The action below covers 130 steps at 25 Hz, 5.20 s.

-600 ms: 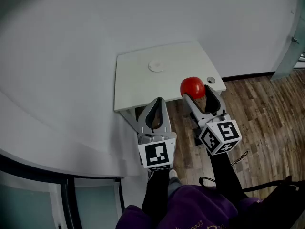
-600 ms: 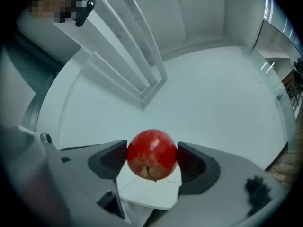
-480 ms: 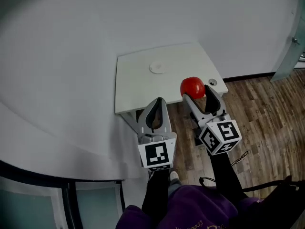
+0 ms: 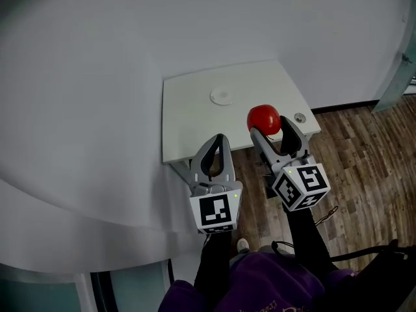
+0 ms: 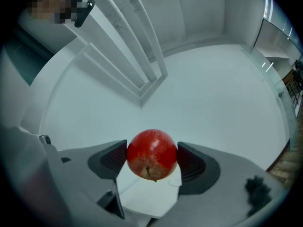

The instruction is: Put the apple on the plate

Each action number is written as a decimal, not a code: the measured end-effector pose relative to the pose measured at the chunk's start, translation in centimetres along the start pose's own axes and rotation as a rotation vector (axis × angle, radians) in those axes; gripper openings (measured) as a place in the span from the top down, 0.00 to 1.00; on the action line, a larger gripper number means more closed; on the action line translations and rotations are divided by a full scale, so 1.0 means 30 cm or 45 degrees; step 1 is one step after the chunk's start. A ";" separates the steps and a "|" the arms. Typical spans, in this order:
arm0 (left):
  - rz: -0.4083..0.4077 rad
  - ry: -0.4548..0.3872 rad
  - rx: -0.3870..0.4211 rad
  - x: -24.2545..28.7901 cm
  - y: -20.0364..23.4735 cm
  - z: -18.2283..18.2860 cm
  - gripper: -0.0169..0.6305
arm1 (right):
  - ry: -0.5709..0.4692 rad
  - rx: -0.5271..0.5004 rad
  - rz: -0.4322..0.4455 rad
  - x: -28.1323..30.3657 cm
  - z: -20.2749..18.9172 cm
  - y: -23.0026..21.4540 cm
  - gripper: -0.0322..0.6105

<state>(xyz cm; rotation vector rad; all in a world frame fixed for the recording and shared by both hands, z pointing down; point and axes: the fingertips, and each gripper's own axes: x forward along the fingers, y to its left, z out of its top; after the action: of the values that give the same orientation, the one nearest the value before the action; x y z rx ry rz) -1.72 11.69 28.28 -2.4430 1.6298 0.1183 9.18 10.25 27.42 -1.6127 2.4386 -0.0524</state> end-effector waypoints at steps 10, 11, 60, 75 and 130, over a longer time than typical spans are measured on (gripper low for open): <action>0.018 0.030 -0.055 0.051 0.113 -0.075 0.96 | 0.052 -0.008 0.002 0.130 -0.063 0.025 0.43; 0.022 0.033 -0.058 0.058 0.120 -0.082 0.96 | 0.054 -0.009 0.006 0.141 -0.069 0.025 0.43; 0.244 0.155 -0.045 0.846 0.346 -0.378 0.96 | 0.222 0.048 0.234 0.957 -0.306 -0.405 0.43; 0.181 0.267 -0.070 1.037 0.440 -0.535 0.96 | 0.323 0.044 0.191 1.163 -0.445 -0.464 0.43; -0.047 0.693 -0.201 1.163 0.464 -1.086 0.96 | 0.907 0.067 0.062 1.319 -1.140 -0.571 0.43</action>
<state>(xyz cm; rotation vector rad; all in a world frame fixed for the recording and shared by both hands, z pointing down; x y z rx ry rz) -2.46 -31.92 52.19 -2.7914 1.8280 -0.4842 3.00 -35.75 57.00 -1.7170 2.9294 -0.8032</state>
